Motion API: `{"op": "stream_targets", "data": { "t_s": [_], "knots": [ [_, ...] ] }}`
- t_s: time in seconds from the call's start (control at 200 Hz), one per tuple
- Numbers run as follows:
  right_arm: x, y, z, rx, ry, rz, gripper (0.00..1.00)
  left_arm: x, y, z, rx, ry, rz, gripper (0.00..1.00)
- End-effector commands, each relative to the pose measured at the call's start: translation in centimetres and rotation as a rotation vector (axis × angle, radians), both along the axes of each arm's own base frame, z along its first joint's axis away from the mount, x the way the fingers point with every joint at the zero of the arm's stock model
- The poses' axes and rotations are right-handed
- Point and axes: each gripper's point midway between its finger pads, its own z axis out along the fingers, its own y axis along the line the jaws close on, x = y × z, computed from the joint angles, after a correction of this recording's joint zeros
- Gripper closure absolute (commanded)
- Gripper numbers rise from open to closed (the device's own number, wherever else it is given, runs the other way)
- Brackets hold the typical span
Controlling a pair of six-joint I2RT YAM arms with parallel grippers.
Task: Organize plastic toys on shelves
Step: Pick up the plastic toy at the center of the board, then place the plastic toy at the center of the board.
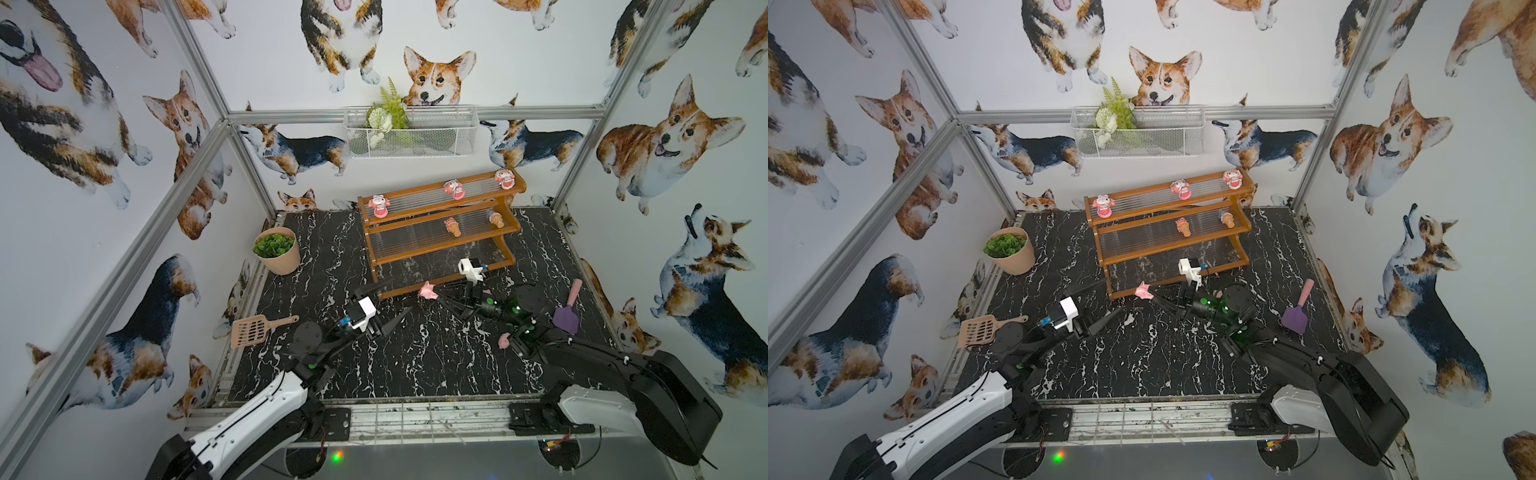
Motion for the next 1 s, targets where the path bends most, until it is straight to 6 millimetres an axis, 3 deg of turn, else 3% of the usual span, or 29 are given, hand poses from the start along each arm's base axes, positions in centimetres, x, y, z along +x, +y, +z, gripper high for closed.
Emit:
{"op": "stream_targets", "data": {
  "t_s": [0.0,0.105,0.285,0.481,0.511,0.596,0.671,0.831,0.996],
  "knots": [
    [1.6,-2.3,-5.0,-0.292,-0.133,-0.106,0.72,3.7,3.5,-1.8,-0.175,0.389,0.174,0.23],
    [3.6,-5.8,-8.2,-0.630,-0.305,-0.277,0.70,4.1,4.2,-5.3,-0.189,0.583,0.208,0.22],
    [7.4,-9.7,-10.4,-0.834,-0.445,-0.470,0.69,3.7,4.2,-10.4,-0.212,0.755,0.179,0.23],
    [10.7,-11.5,-12.3,-1.003,-0.528,-0.547,0.69,2.9,4.7,-12.0,-0.195,0.782,0.182,0.23],
    [11.2,-11.4,-13.6,-1.038,-0.527,-0.531,0.69,2.8,4.9,-11.9,-0.197,0.776,0.184,0.23],
    [12.0,-10.5,-15.2,-1.052,-0.553,-0.506,0.69,2.4,5.2,-11.8,-0.201,0.771,0.185,0.23],
    [11.8,-8.1,-16.6,-1.086,-0.637,-0.436,0.69,2.2,5.5,-12.0,-0.203,0.774,0.191,0.22],
    [8.6,-0.9,-20.4,-1.221,-0.860,-0.211,0.68,1.9,6.3,-12.2,-0.206,0.770,0.217,0.22],
    [6.1,2.6,-23.7,-1.248,-0.916,-0.122,0.66,1.7,7.2,-11.9,-0.217,0.750,0.251,0.22]
  ]
}}
